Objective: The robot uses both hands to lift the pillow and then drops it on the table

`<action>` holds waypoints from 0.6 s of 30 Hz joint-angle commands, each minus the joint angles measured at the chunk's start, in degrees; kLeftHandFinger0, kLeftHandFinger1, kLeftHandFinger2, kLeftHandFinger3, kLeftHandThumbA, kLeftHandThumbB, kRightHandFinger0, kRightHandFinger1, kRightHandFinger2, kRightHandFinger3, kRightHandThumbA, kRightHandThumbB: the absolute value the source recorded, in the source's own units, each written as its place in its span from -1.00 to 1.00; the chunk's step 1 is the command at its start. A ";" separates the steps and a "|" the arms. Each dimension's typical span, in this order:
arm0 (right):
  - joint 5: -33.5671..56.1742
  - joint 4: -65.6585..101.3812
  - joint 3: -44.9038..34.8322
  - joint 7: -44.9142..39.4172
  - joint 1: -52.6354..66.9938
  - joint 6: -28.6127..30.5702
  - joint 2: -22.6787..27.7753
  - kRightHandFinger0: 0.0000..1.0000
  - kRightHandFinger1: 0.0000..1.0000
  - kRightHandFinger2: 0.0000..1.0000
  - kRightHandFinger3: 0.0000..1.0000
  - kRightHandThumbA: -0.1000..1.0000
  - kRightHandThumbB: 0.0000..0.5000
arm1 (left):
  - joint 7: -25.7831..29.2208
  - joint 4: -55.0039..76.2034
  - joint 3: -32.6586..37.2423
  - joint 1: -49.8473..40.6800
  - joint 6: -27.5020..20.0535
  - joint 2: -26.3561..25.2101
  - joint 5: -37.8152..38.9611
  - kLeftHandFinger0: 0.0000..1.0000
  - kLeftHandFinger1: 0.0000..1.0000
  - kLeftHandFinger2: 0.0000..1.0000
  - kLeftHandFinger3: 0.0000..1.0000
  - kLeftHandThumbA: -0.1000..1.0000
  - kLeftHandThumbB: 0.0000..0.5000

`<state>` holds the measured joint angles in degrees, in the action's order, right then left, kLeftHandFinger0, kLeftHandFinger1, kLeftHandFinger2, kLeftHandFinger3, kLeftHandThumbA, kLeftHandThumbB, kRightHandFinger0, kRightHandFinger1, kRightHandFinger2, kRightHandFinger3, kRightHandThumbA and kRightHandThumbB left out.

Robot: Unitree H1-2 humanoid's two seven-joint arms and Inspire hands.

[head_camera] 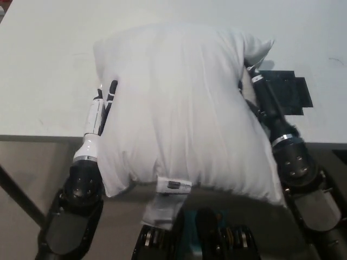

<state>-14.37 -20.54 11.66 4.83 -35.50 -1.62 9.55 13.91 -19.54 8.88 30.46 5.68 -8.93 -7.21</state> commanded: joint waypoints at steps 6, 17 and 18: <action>3.54 -1.37 -4.46 -1.21 1.87 10.18 2.52 1.00 1.00 1.00 1.00 0.99 -0.29 | 0.64 9.92 0.33 -4.39 4.55 -7.59 -12.51 1.00 1.00 1.00 1.00 1.00 -0.83; 5.22 10.66 -12.24 -1.80 15.82 12.29 9.07 1.00 1.00 1.00 1.00 1.00 -0.20 | 4.31 9.89 -16.38 -17.83 -13.89 -6.01 -2.10 1.00 1.00 1.00 1.00 1.00 -0.84; 5.48 12.79 -12.43 -2.34 18.25 11.79 9.23 1.00 1.00 1.00 1.00 1.00 -0.23 | 3.84 11.28 -16.49 -20.22 -14.83 -5.45 -2.07 1.00 1.00 1.00 1.00 1.00 -0.74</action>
<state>-11.03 -14.37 0.72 3.71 -21.75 7.75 17.71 16.01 -12.81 -5.30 14.57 -1.20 -15.64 -11.96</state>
